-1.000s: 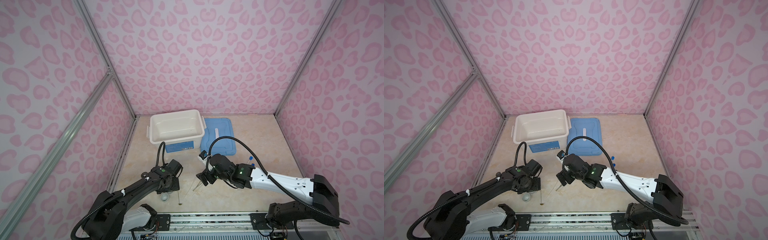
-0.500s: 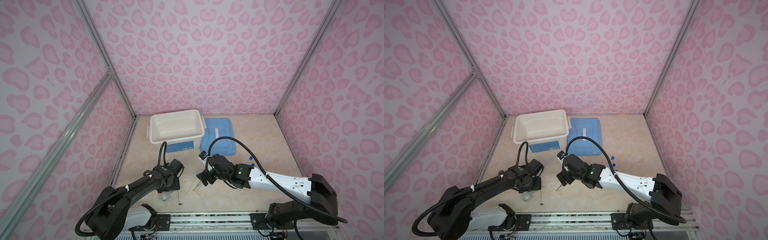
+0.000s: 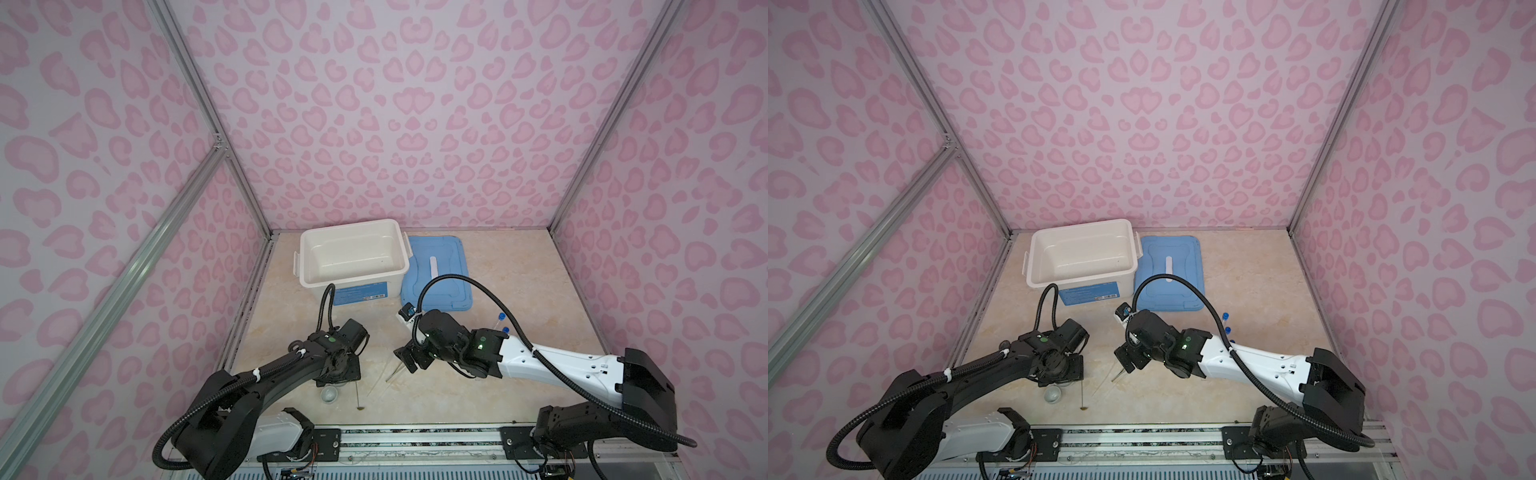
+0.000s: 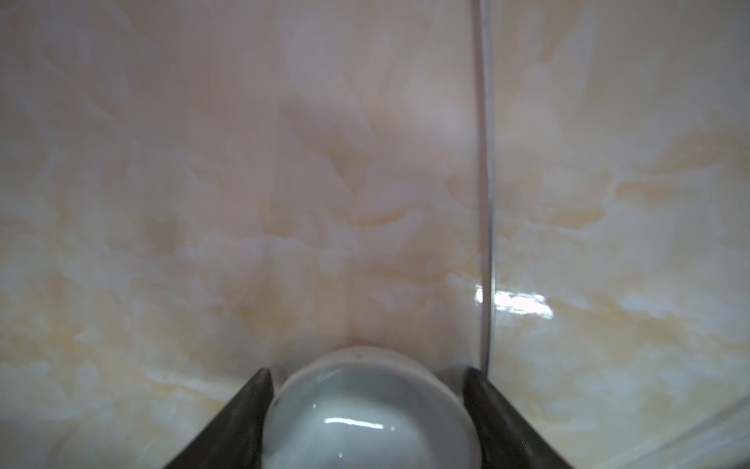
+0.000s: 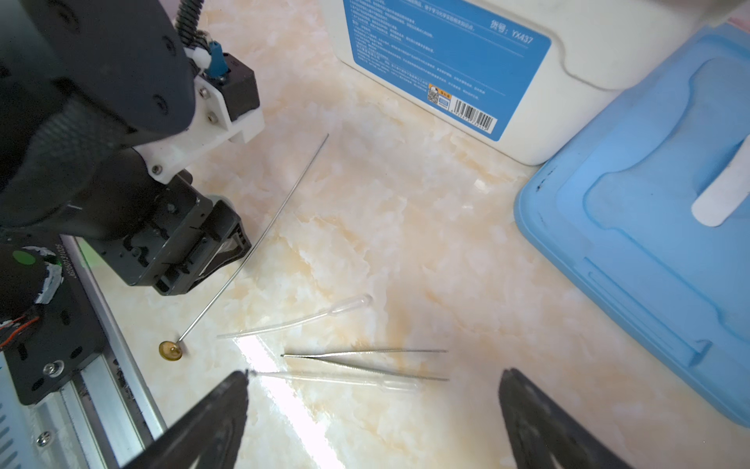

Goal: Organize the chemistry lab equipment
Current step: 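Close the left gripper on the white porcelain bowl while the right gripper hovers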

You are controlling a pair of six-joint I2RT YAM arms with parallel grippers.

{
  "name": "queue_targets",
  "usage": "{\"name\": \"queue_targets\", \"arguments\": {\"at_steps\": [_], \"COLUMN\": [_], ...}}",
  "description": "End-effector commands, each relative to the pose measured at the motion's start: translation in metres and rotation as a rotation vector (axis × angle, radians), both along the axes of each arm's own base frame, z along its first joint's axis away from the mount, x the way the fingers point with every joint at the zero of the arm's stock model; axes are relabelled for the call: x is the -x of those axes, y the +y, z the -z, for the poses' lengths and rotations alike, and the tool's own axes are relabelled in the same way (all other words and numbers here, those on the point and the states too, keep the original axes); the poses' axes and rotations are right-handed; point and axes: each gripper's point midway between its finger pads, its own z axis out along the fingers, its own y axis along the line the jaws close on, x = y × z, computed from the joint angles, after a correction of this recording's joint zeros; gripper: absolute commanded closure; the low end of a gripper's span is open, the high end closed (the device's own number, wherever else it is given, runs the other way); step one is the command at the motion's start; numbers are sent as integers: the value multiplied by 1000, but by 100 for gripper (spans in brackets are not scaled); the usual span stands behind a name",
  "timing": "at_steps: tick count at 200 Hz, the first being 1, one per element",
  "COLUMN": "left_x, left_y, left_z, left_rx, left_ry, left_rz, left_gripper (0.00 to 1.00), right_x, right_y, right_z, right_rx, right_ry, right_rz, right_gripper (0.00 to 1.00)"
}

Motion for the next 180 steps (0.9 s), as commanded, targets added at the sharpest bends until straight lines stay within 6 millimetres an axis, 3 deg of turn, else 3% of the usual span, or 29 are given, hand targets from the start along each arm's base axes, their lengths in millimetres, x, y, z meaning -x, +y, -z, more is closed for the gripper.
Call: {"name": "queue_targets", "arguments": {"at_steps": [1,54,180], "left_x": [3,0,-24], "left_y": [3,2,-4], "left_z": [2,-2,-23], "left_rx": [-15,-16,-25], "left_ry": [12,2,-41], "left_rz": [-7,-5,25], "left_gripper": [27,37,40], "right_x": [-3,-4,-9], "right_y": [0,1,0], "right_z": [2,2,-3], "right_rx": [1,1,-43], "right_ry": [-10,-11,-8], "right_rz": [13,10,27], "right_gripper": [3,3,3]}}
